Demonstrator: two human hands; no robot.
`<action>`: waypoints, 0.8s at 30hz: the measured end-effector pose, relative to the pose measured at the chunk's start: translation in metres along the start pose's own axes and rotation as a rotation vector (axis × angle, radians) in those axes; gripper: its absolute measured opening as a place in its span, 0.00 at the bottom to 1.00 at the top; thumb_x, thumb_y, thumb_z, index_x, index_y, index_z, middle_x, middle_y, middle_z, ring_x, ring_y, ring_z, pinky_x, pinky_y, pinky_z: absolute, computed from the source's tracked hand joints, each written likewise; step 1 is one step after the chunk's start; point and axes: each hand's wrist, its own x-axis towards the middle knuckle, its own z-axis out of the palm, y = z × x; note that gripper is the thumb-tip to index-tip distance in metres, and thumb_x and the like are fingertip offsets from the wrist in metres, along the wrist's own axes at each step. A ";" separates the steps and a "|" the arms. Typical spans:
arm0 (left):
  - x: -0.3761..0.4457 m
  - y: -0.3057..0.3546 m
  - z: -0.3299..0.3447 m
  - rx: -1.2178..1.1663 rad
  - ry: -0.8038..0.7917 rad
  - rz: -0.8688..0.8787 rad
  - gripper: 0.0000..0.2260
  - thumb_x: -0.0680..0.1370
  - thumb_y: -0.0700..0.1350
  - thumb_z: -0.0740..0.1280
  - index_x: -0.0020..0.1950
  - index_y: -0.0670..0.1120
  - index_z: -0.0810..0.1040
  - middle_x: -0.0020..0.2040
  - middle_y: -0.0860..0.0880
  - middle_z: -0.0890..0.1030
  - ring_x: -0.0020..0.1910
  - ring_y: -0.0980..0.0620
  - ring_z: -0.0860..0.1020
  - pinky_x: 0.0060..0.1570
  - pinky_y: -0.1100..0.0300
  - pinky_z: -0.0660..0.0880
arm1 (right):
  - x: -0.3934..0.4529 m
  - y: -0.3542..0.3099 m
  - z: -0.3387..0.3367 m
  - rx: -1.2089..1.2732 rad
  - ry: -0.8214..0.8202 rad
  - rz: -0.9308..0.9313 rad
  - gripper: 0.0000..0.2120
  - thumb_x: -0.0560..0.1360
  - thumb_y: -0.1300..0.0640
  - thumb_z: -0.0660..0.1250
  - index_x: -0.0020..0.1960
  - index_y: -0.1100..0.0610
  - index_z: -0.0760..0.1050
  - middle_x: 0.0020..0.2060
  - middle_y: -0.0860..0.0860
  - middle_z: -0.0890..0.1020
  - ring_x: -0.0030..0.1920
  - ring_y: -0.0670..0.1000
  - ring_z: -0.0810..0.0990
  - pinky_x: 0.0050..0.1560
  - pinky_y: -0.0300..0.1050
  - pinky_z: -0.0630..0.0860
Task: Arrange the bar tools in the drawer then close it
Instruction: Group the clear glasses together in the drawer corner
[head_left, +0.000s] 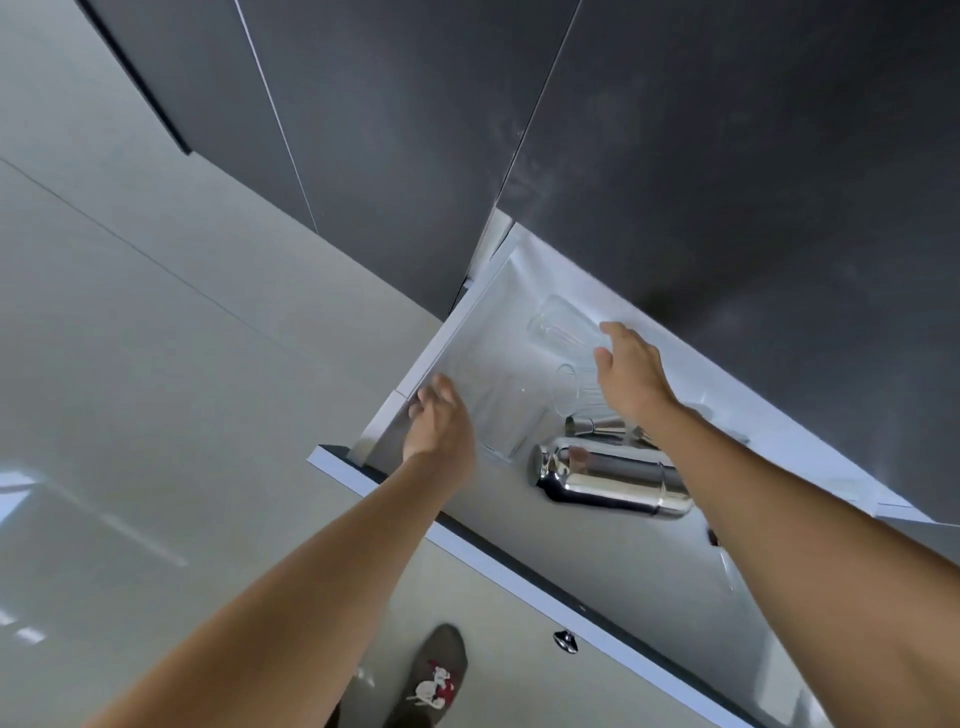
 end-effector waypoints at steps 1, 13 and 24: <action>0.006 0.000 0.002 0.006 0.013 0.007 0.35 0.79 0.38 0.63 0.78 0.36 0.43 0.73 0.36 0.61 0.70 0.40 0.67 0.61 0.53 0.74 | 0.007 0.000 0.005 0.002 -0.008 -0.005 0.19 0.81 0.59 0.56 0.71 0.59 0.63 0.70 0.59 0.70 0.70 0.60 0.66 0.69 0.53 0.65; 0.033 0.009 0.006 0.217 0.040 0.123 0.43 0.77 0.42 0.67 0.78 0.41 0.37 0.69 0.36 0.61 0.65 0.37 0.70 0.58 0.49 0.74 | 0.045 0.013 0.034 0.019 0.024 -0.071 0.27 0.69 0.59 0.73 0.66 0.59 0.68 0.64 0.57 0.74 0.65 0.58 0.71 0.64 0.52 0.70; 0.046 0.048 -0.021 0.314 0.230 0.188 0.26 0.76 0.43 0.67 0.70 0.39 0.59 0.63 0.38 0.71 0.62 0.39 0.72 0.50 0.51 0.76 | 0.030 0.031 0.031 0.048 0.025 -0.081 0.26 0.71 0.55 0.73 0.63 0.61 0.67 0.62 0.59 0.71 0.60 0.58 0.73 0.57 0.44 0.69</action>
